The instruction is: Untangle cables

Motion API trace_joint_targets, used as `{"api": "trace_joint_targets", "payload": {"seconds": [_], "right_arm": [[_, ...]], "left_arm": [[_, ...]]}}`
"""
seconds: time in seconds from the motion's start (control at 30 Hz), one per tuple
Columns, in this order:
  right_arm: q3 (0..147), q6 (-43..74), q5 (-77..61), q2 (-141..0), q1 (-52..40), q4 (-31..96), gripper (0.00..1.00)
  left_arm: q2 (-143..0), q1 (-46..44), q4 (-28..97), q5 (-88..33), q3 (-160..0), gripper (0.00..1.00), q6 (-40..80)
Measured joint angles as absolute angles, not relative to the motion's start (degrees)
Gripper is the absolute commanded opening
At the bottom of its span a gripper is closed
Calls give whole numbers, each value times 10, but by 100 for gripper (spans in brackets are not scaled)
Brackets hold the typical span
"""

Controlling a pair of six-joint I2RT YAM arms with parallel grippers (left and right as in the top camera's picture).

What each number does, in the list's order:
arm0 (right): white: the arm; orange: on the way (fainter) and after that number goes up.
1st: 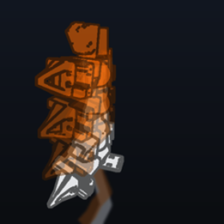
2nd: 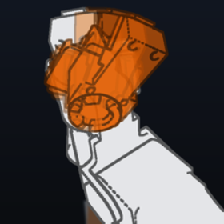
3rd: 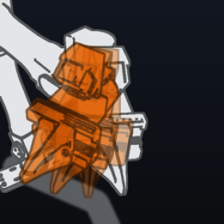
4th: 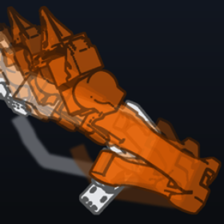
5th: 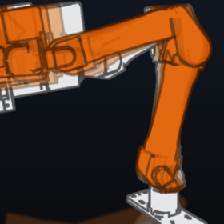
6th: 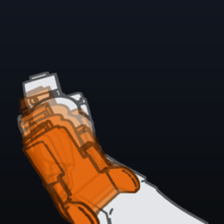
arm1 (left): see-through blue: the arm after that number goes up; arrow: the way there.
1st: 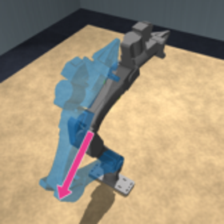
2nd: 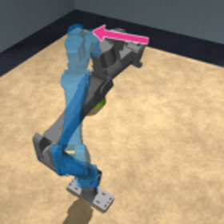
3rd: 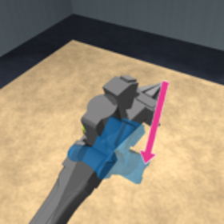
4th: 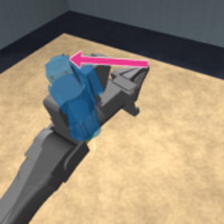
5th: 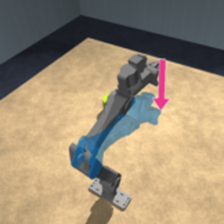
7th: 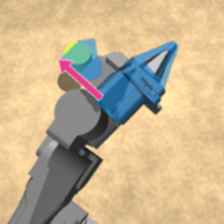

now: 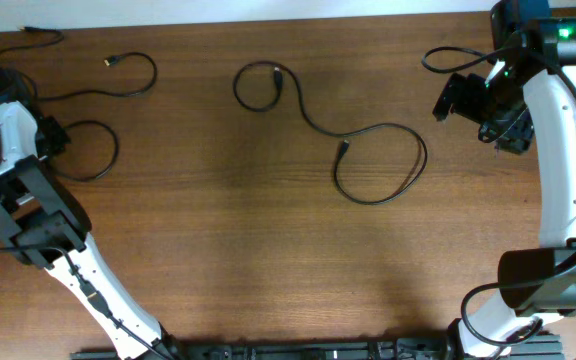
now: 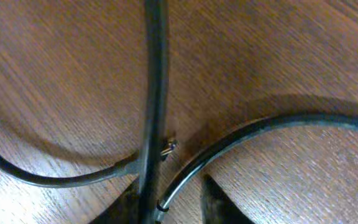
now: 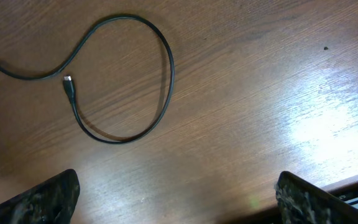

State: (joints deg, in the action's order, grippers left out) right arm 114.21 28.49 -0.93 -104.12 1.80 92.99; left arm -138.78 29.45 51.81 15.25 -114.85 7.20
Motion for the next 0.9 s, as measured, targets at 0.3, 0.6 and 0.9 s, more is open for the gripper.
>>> {"api": "trace_joint_targets", "payload": {"seconds": [0.3, 0.6, 0.9], "right_arm": [[1142, 285, -9, -1041, 18, 930, 98], [1142, 285, -10, -1041, 18, 930, 98], [1142, 285, -10, -1041, 18, 930, 98]], "left_arm": [[-1385, 294, 609, 73, -1307, 95, 113], [-1362, 263, 609, -380, -1377, 100, 127], [-1362, -50, 630, -295, -1377, 99, 98]]}}
